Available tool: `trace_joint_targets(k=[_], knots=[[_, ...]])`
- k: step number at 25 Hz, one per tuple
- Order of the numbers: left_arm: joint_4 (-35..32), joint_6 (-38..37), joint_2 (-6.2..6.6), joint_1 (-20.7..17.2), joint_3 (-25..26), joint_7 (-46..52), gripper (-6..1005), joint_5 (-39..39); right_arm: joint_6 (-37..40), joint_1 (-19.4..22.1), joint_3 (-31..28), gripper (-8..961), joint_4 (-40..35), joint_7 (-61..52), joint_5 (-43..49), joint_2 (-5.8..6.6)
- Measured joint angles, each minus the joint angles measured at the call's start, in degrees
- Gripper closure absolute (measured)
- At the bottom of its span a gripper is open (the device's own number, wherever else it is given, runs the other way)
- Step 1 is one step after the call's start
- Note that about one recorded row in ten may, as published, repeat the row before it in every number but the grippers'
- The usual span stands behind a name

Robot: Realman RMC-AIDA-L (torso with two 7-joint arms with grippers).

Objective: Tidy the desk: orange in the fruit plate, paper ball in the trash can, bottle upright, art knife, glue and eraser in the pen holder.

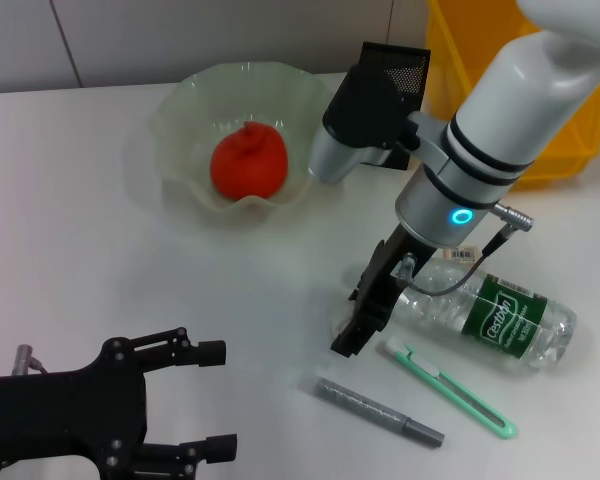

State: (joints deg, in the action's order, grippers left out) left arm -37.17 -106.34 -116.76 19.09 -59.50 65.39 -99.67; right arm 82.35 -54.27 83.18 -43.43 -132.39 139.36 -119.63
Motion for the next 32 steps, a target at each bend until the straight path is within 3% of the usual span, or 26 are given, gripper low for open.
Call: trace_joint_targets(k=[11, 16, 20, 24, 28, 29, 32], knots=[[0.0, 0.8, -0.2, 0.07, 0.0, 0.0, 136, 0.0, -1.52, -0.04, 0.95, 292, 0.34, -0.29, 0.25, 0.0], [0.0, 1.01, -0.29, 0.23, 0.01, 0.13, 136, 0.01, -1.92, 0.15, 1.64, 453, 0.4, -0.21, 0.14, 0.01], [0.0, 1.21, -0.31, 0.43, 0.0, 0.33, 136, 0.01, -0.61, 0.55, 1.26, 470, -1.24, -0.67, 0.06, 0.11], [-0.12, 1.28, -0.4, 0.43, 0.0, 0.35, 136, 0.06, 4.91, 3.3, -1.9, 486, -10.52, -2.5, 1.08, 0.51], [-0.25, 1.27, -0.4, 0.42, 0.0, 0.39, 136, 0.09, 14.64, 6.77, -10.79, 499, -25.4, -3.74, 4.34, 0.68], [-0.25, 1.26, -0.4, 0.42, 0.01, 0.36, 136, 0.09, 18.91, 7.67, -16.63, 499, -32.37, -3.98, 6.43, 0.91], [-0.14, 1.27, -0.4, 0.41, 0.0, 0.11, 137, 0.1, 21.86, 8.42, -21.63, 500, -37.43, -4.0, 7.87, 1.38]])
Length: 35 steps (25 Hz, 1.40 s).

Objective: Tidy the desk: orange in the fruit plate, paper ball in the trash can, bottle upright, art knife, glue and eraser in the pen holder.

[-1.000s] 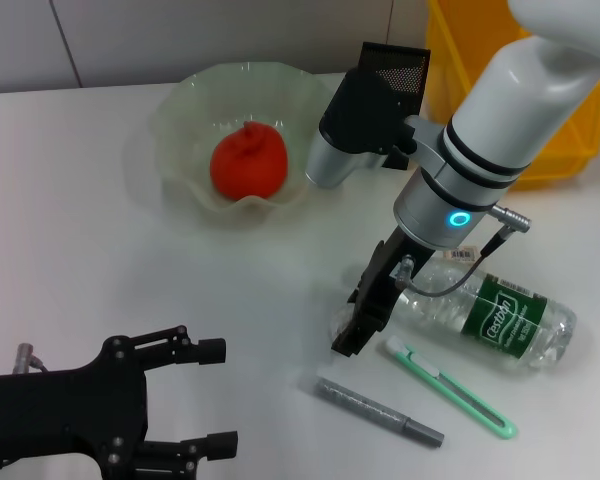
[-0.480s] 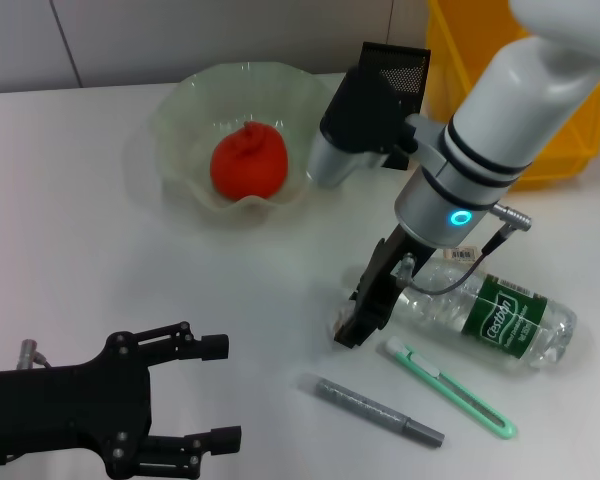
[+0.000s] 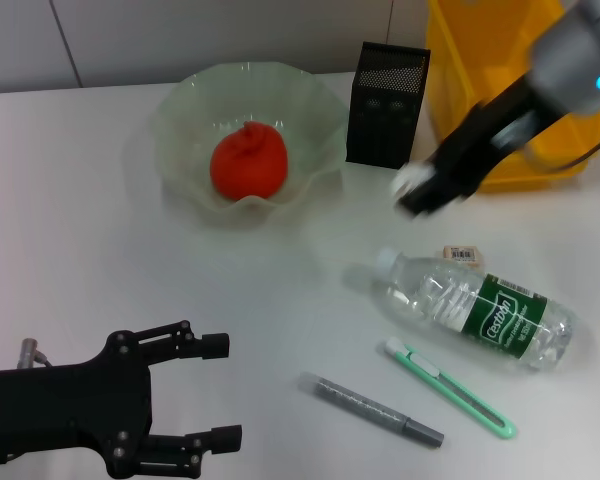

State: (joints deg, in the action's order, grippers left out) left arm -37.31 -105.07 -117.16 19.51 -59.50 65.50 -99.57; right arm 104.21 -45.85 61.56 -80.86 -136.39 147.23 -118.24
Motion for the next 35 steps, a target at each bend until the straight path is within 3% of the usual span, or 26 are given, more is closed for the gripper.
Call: trace_joint_targets(k=[2, 5, 10, 17, 29, 35], knots=[[0.05, 0.01, 0.0, 0.0, 0.0, -0.05, 137, 0.0, 1.46, 1.33, -5.05, 502, -4.43, 0.39, 1.51, 0.66], [0.08, 0.01, 0.0, 0.0, 0.0, -0.06, 137, 0.0, 1.2, 2.35, -7.88, 506, -5.77, 1.2, 2.37, 0.97], [0.08, 0.01, -0.05, 0.0, 0.0, 0.05, 137, 0.03, -4.59, 5.25, -13.92, 508, -5.28, 4.15, 5.04, 1.34], [0.05, -0.02, -0.08, 0.0, 0.02, 0.33, 137, 0.1, -17.52, 7.4, -19.27, 510, 4.95, 8.64, 5.85, 3.83], [-0.24, -0.06, -0.59, 0.18, 0.53, 0.38, 137, 0.03, -40.46, 7.37, -21.27, 509, 24.55, 28.39, -5.25, 4.88], [0.09, -0.06, -0.61, 0.18, 0.62, 0.46, 137, 0.0, -45.06, 6.75, -21.24, 511, 30.65, 36.34, -11.36, 5.65]])
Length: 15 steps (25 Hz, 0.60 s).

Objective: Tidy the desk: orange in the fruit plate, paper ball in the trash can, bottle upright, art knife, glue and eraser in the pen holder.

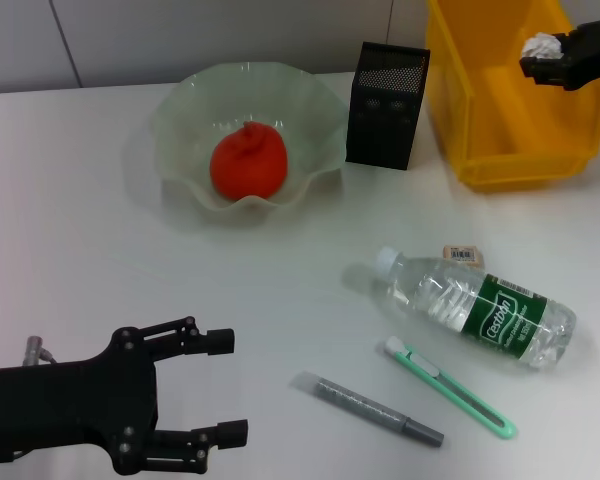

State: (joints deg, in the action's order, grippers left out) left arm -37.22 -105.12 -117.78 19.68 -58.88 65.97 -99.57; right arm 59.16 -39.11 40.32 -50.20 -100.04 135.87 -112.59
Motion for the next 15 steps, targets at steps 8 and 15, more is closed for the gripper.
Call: trace_joint_targets(k=[8, 15], knots=[[-0.05, 0.01, 0.0, 0.01, 0.08, 0.14, 137, -0.01, -0.18, 0.18, -0.04, 406, 0.02, 0.39, -1.39, 0.1], [-0.09, 0.01, 0.0, 0.0, 0.08, 0.22, 137, -0.01, 0.29, 0.83, -0.03, 172, -1.41, -1.2, -1.3, 0.1]])
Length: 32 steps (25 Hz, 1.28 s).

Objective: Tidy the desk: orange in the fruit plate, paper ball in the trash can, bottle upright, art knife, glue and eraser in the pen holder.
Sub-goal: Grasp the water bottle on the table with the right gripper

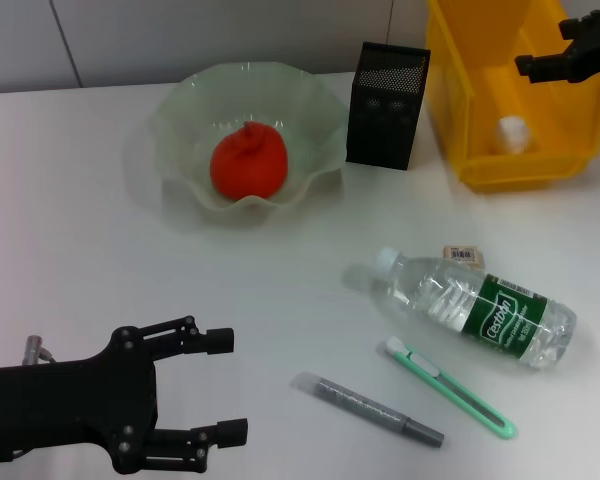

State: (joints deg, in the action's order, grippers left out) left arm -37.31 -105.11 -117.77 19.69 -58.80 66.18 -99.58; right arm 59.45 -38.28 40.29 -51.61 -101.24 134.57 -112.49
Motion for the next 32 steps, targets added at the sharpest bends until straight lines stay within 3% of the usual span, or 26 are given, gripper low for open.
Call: trace_joint_targets(k=[4, 13, 18, 21, 27, 32], knots=[[0.09, 0.0, 0.01, 0.0, 0.0, 0.0, 137, 0.0, 3.83, 1.05, 0.53, 169, -4.74, -6.12, 1.26, -0.1], [-0.01, -0.01, 0.21, 0.0, 0.0, 0.08, 137, 0.11, 33.78, 0.22, 6.42, 163, -25.05, -28.32, 14.5, -1.14], [-0.24, 0.0, 0.04, 0.0, 0.0, 0.08, 137, 0.01, 45.14, -2.36, 11.13, 163, -27.75, -32.25, 15.48, -1.21], [-0.26, 0.0, 0.02, 0.0, 0.0, 0.07, 137, 0.0, 46.46, -3.51, 15.65, 163, -26.09, -32.96, 16.86, -1.64], [-0.28, -0.02, 0.0, -0.06, 0.0, -0.07, 137, 0.0, 45.27, -5.56, 21.23, 162, -21.24, -33.25, 19.48, -4.71], [-0.03, -0.02, 0.0, -0.19, 0.0, -0.5, 137, 0.0, 42.95, -6.86, 26.14, 162, -17.57, -33.44, 20.78, -6.05]])
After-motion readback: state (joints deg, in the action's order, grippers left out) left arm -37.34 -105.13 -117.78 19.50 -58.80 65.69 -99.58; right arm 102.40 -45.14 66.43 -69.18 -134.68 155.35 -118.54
